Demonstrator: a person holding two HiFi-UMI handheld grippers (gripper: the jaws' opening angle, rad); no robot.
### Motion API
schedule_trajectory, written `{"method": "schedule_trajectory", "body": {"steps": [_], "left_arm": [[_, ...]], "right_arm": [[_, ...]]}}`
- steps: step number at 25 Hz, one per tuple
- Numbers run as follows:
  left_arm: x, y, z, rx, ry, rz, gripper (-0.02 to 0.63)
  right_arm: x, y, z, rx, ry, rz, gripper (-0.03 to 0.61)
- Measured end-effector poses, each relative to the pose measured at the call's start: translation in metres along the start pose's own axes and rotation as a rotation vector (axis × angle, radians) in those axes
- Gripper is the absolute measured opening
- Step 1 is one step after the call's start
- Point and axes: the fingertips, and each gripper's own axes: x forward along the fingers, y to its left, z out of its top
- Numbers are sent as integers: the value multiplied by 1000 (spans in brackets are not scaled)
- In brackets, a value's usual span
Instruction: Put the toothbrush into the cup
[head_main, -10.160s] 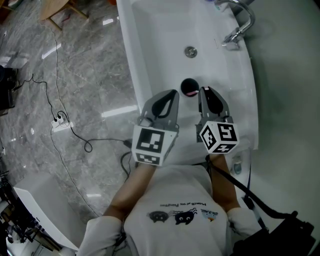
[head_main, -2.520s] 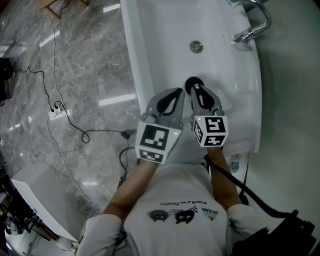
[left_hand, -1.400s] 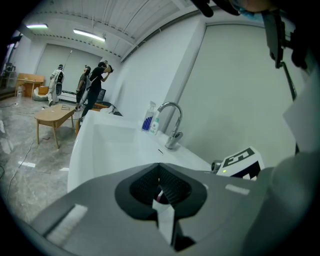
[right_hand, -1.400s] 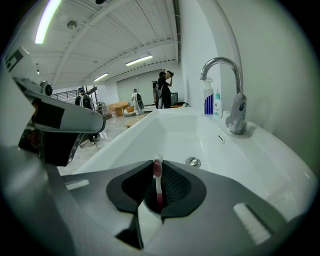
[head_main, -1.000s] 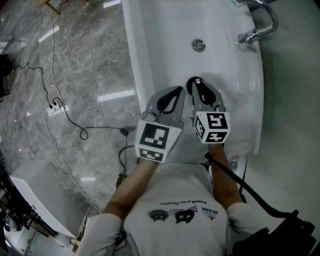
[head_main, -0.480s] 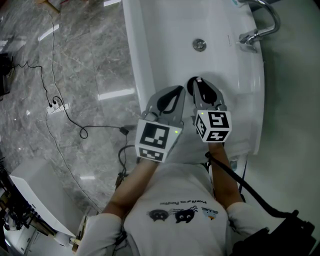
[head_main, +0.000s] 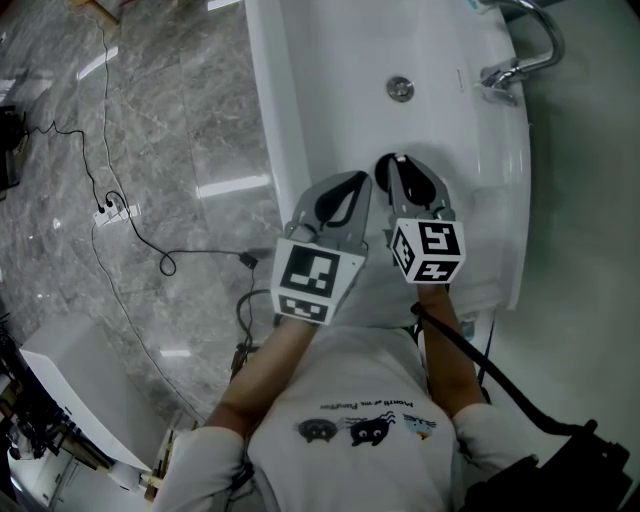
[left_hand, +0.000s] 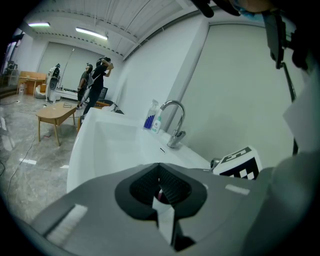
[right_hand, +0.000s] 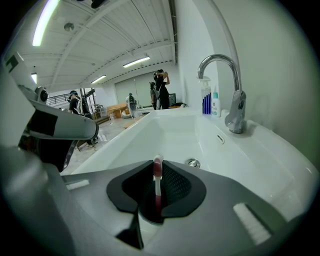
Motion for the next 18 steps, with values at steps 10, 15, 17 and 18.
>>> {"method": "schedule_trajectory", "body": {"steps": [10,15,17,18], "left_arm": [[-1,1,0,-6,3,-1,0],[-2,4,0,-11,7,3,0],[-3,4,0,-12,7,4,0],[-2,4,0,-12,7,3,0]], "right_arm": [[2,-1,3,7,-4,-10,54],[5,-1,5,6,-5,-11,54],[6,0,5,5,-5,-10,54],[6,0,6,5,-5,-11,54]]}}
